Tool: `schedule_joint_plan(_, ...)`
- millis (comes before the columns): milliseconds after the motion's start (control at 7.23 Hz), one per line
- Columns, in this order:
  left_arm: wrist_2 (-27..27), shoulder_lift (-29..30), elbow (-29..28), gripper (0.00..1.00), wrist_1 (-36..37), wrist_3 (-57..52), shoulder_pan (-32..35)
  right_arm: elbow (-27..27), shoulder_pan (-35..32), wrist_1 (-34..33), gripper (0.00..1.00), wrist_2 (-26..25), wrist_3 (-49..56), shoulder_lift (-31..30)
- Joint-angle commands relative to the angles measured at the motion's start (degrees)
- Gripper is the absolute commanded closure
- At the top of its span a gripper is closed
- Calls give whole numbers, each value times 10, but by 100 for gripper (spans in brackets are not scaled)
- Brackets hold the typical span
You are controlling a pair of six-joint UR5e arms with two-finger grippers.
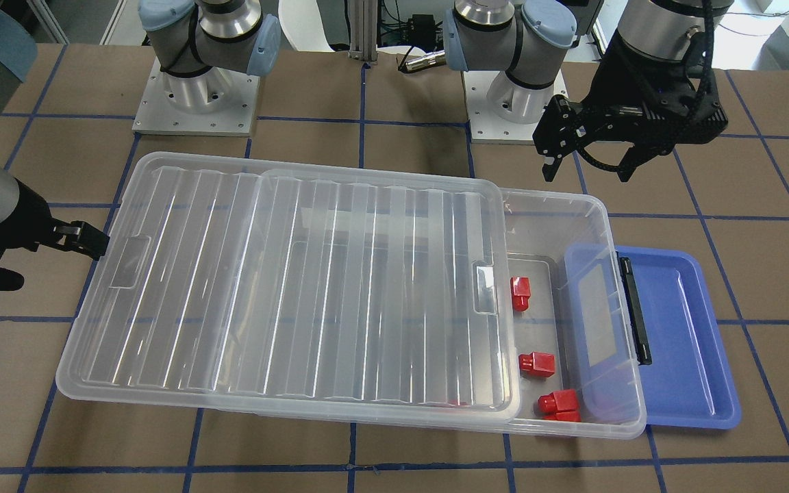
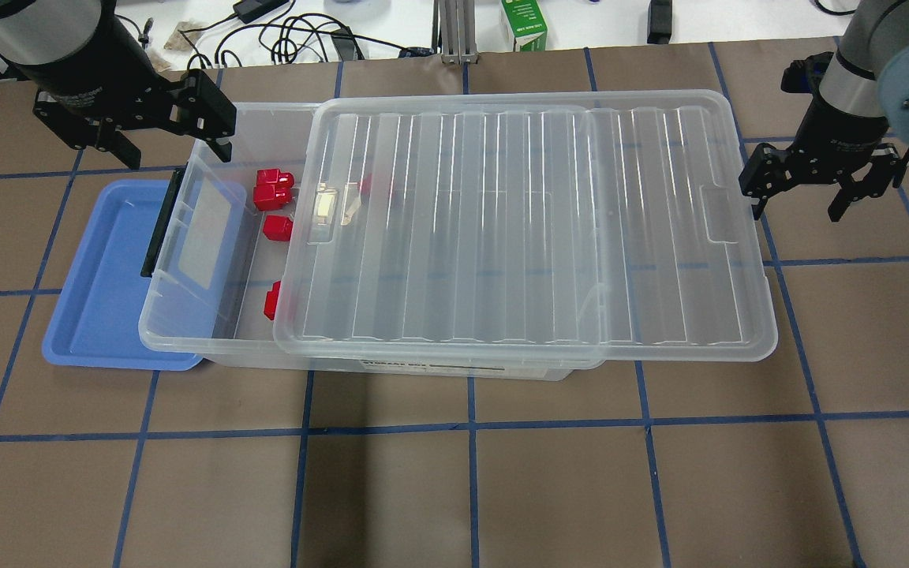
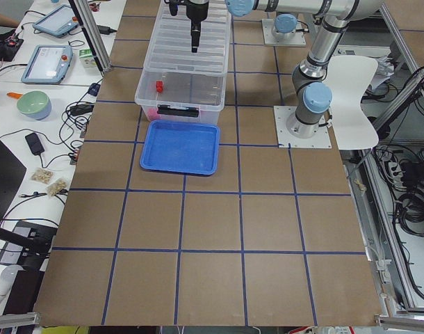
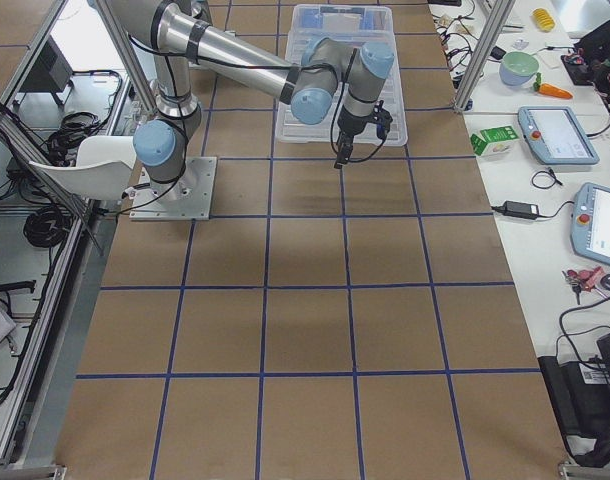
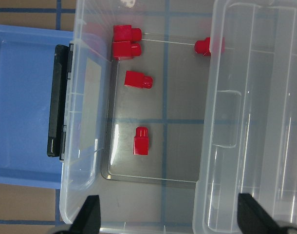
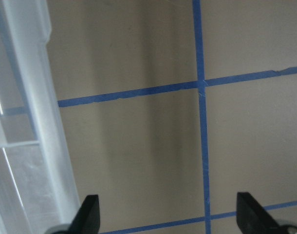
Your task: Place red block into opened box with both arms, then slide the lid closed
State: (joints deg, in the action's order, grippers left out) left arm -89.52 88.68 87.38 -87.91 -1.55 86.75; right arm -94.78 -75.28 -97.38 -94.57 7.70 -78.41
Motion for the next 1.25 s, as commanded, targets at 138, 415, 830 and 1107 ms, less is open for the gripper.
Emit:
schedule_joint_plan(138, -4, 0, 0, 0, 0, 0, 0, 0, -59, -32, 0, 15, -2, 8)
schedule_joint_plan(415, -4, 1, 1, 0, 0, 0, 0, 0, -86, -38, 0, 16, -4, 11)
schedule_joint_plan(830, -4, 0, 1, 0, 1, 0, 0, 0, -119, -38, 0, 16, -7, 11)
schedule_joint_plan(1107, -4, 1, 0, 0, 1, 0, -1, -1, -129, -40, 0, 17, -8, 16)
